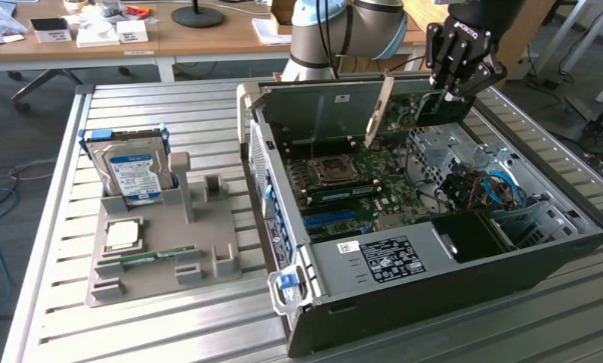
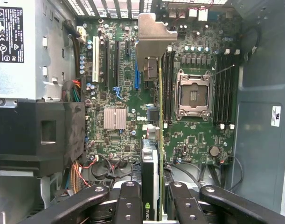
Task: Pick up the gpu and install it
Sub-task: 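Insert the gpu into the slot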
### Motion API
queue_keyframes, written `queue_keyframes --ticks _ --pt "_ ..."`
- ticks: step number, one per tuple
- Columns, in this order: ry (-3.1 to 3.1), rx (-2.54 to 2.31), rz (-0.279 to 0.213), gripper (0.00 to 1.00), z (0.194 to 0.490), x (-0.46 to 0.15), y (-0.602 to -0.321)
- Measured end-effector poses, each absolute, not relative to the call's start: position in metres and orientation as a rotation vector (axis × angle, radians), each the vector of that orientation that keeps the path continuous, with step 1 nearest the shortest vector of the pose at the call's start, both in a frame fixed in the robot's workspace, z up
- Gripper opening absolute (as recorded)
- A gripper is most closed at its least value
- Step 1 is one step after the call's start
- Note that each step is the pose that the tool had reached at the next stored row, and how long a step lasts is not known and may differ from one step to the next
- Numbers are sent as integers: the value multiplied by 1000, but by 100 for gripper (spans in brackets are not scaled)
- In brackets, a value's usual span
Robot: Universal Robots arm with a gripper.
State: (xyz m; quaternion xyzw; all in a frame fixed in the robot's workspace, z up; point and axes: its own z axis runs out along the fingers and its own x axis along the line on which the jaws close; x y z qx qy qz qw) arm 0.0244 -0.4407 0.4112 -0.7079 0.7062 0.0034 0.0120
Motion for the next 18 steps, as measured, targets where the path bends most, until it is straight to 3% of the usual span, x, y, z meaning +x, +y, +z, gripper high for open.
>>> queue_keyframes --ticks 18 --pt "2256 -2152 9 27 405 17 -441"
